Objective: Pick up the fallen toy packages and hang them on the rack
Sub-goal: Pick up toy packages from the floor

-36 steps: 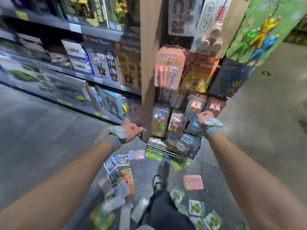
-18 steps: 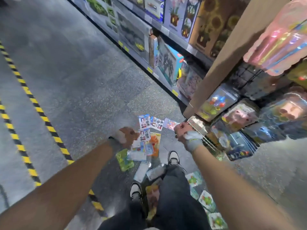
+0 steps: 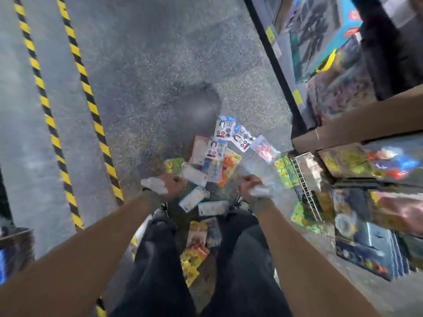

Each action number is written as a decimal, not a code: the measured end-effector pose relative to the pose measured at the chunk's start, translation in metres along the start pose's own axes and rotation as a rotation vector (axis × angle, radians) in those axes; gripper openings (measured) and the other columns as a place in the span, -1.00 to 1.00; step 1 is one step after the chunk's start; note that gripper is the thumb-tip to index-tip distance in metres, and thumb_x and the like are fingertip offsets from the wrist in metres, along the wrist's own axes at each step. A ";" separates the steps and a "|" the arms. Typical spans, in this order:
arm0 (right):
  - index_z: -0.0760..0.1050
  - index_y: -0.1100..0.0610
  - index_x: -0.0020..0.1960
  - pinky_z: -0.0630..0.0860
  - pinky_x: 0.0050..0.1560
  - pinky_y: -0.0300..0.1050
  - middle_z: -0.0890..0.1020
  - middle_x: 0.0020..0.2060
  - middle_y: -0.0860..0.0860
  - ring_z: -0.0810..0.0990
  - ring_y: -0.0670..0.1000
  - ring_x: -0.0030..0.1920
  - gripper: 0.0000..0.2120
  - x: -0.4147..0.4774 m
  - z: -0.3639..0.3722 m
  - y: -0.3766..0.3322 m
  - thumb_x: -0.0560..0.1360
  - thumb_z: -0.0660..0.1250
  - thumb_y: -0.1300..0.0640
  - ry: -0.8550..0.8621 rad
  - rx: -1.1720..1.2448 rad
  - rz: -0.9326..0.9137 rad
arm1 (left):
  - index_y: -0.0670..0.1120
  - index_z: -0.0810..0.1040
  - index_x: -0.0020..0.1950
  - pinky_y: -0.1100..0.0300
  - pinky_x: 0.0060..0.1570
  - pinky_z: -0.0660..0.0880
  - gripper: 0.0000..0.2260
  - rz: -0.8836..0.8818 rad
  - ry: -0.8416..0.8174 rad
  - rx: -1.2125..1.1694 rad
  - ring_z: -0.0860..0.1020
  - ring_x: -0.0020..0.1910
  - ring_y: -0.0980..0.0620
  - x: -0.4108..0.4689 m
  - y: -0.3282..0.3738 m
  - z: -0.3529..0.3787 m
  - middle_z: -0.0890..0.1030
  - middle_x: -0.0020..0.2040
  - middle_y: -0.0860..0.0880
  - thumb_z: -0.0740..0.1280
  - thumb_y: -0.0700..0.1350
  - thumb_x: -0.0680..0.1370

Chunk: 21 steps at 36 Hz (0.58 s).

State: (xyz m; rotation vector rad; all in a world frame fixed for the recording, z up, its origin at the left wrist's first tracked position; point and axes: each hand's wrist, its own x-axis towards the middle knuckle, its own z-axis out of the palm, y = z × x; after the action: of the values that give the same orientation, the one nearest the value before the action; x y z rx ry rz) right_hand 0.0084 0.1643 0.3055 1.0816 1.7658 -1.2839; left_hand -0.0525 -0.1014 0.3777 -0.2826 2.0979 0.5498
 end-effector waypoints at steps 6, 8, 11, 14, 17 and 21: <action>0.50 0.07 -0.16 0.58 -0.23 0.10 0.64 -0.26 0.13 0.62 0.19 -0.23 -0.79 0.059 0.061 0.045 0.35 0.25 -0.05 0.010 -0.056 0.078 | -0.06 0.55 -0.21 0.20 -0.37 0.36 -0.71 -0.106 -0.126 -0.015 0.48 -0.36 0.04 0.055 -0.038 0.056 0.58 -0.29 -0.03 0.27 0.07 0.62; 0.52 0.08 -0.17 0.60 -0.14 0.20 0.65 -0.28 0.15 0.64 0.22 -0.21 -0.72 0.081 0.082 0.064 0.35 0.22 -0.12 0.008 -0.072 0.119 | -0.09 0.60 -0.08 0.16 -0.25 0.47 -0.72 -0.087 -0.156 0.006 0.56 -0.25 -0.05 0.077 -0.056 0.074 0.64 -0.17 -0.09 0.27 0.09 0.61; 0.47 0.09 -0.03 0.53 -0.23 0.05 0.57 -0.30 0.13 0.54 0.14 -0.29 -0.76 0.110 0.121 0.095 0.49 0.21 -0.07 -0.023 -0.032 0.180 | -0.11 0.61 0.04 0.09 -0.11 0.50 -0.69 -0.094 -0.207 0.086 0.61 -0.07 -0.14 0.122 -0.096 0.110 0.67 -0.02 -0.14 0.26 0.11 0.60; 0.48 0.08 0.00 0.59 -0.07 0.13 0.61 -0.20 0.15 0.57 0.14 -0.19 -0.79 0.157 0.165 0.136 0.44 0.27 0.00 -0.053 -0.053 0.250 | -0.16 0.57 0.14 0.18 -0.24 0.33 -0.70 -0.073 -0.240 0.174 0.51 -0.11 -0.07 0.169 -0.126 0.137 0.63 0.07 -0.17 0.23 0.05 0.63; 0.41 0.08 0.02 0.55 0.16 0.20 0.53 -0.06 0.15 0.54 0.13 -0.06 -0.86 0.183 0.188 0.154 0.48 0.31 0.15 -0.072 -0.027 0.300 | -0.17 0.50 0.26 0.23 -0.31 0.25 -0.68 -0.038 -0.251 0.233 0.54 0.01 -0.11 0.208 -0.143 0.155 0.59 0.15 -0.16 0.17 0.02 0.66; 0.43 0.27 0.29 0.51 0.18 0.11 0.46 -0.01 0.14 0.47 0.09 -0.03 -0.59 0.231 0.219 0.195 0.51 0.30 0.10 -0.060 0.025 0.415 | -0.19 0.44 0.30 0.26 -0.32 0.26 -0.68 -0.071 -0.249 0.303 0.56 0.12 -0.11 0.271 -0.177 0.191 0.57 0.17 -0.13 0.22 -0.02 0.64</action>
State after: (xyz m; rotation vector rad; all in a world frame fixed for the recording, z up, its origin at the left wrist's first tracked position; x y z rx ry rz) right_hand 0.1020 0.0381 -0.0330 1.3256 1.3888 -1.0696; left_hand 0.0084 -0.1607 0.0120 -0.1071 1.8882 0.2067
